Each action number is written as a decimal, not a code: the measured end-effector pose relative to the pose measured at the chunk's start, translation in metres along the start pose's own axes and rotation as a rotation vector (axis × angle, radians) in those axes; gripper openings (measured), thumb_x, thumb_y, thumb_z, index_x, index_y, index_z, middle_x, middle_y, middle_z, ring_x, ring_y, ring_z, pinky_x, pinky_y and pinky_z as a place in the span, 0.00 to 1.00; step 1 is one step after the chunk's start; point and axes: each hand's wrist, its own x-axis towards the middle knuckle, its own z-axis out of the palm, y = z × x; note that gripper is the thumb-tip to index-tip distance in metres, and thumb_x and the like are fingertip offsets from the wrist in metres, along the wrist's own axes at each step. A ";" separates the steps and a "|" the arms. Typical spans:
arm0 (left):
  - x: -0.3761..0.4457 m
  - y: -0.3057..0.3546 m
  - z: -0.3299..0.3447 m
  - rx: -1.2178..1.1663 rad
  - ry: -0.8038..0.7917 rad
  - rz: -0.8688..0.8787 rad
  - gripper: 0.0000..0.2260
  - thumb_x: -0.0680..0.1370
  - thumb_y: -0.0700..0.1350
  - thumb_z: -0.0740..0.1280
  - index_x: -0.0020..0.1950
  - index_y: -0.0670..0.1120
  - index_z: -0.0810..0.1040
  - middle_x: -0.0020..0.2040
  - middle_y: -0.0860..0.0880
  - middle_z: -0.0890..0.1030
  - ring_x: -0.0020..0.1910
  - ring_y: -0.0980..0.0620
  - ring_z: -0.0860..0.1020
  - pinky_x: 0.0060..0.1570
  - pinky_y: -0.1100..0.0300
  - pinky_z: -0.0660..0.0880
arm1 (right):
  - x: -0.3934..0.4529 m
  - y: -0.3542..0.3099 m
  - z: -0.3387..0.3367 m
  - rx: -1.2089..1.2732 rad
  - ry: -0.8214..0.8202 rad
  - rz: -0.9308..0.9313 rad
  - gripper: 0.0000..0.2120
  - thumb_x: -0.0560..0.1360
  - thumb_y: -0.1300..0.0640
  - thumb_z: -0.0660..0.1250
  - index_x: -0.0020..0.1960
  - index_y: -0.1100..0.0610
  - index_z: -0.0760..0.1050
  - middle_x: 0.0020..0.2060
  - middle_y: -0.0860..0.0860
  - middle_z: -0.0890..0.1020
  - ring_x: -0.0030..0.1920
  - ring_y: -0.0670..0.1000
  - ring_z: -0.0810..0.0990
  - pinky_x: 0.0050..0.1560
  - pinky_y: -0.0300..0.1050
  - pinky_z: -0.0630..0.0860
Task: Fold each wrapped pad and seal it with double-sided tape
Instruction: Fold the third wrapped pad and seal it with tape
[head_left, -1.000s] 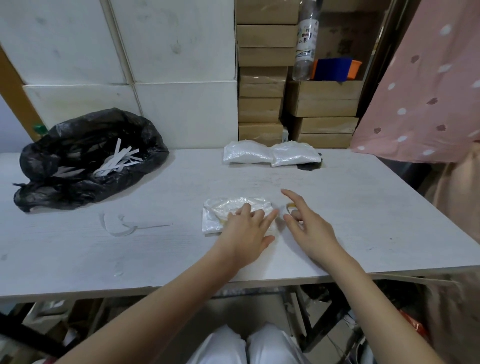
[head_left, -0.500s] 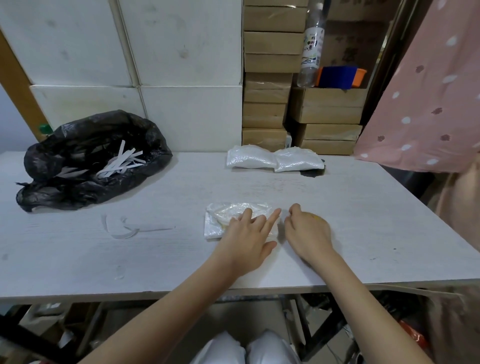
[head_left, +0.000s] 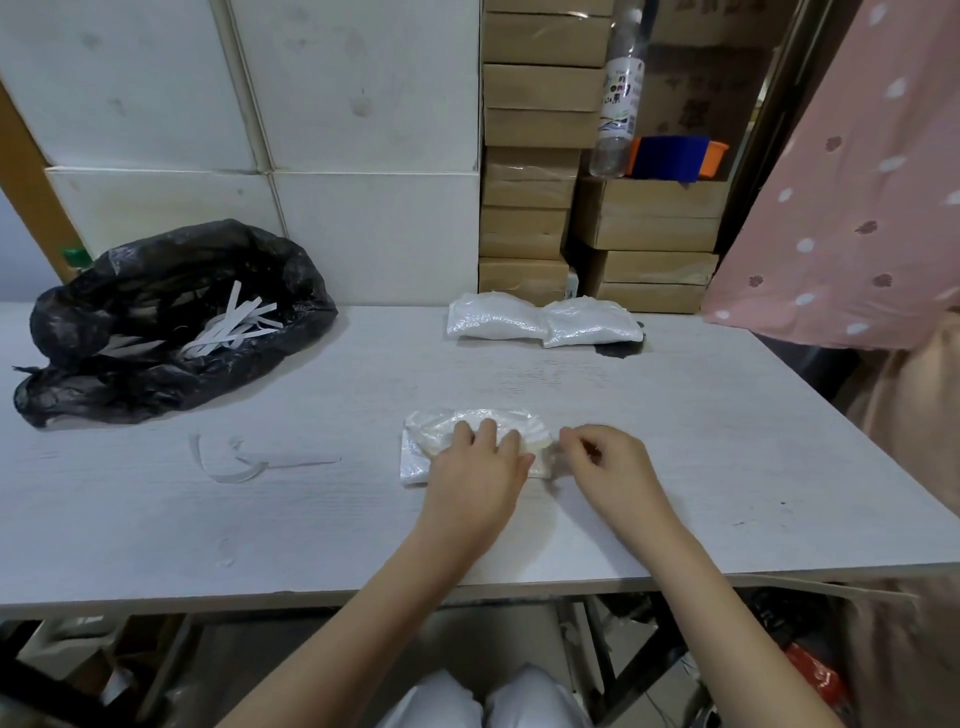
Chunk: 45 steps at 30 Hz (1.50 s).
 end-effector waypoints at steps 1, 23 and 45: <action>0.000 0.000 0.001 -0.024 0.003 -0.048 0.17 0.73 0.52 0.55 0.37 0.48 0.82 0.30 0.50 0.76 0.29 0.48 0.75 0.22 0.64 0.57 | -0.002 -0.004 -0.001 0.053 -0.024 0.023 0.15 0.77 0.54 0.62 0.37 0.61 0.78 0.34 0.56 0.80 0.38 0.54 0.77 0.43 0.51 0.74; 0.033 -0.020 -0.029 -0.441 -0.444 -0.371 0.09 0.75 0.57 0.63 0.41 0.54 0.77 0.43 0.54 0.82 0.51 0.51 0.75 0.56 0.55 0.64 | -0.001 -0.017 0.009 0.634 -0.030 0.326 0.07 0.75 0.64 0.66 0.51 0.61 0.80 0.18 0.41 0.73 0.18 0.41 0.66 0.20 0.29 0.62; 0.029 -0.001 -0.020 -0.831 -0.130 -0.374 0.04 0.73 0.41 0.71 0.46 0.42 0.84 0.44 0.49 0.84 0.43 0.55 0.81 0.44 0.67 0.76 | 0.002 -0.020 0.018 0.970 -0.055 0.369 0.05 0.77 0.66 0.62 0.47 0.63 0.77 0.18 0.47 0.68 0.21 0.41 0.66 0.23 0.31 0.64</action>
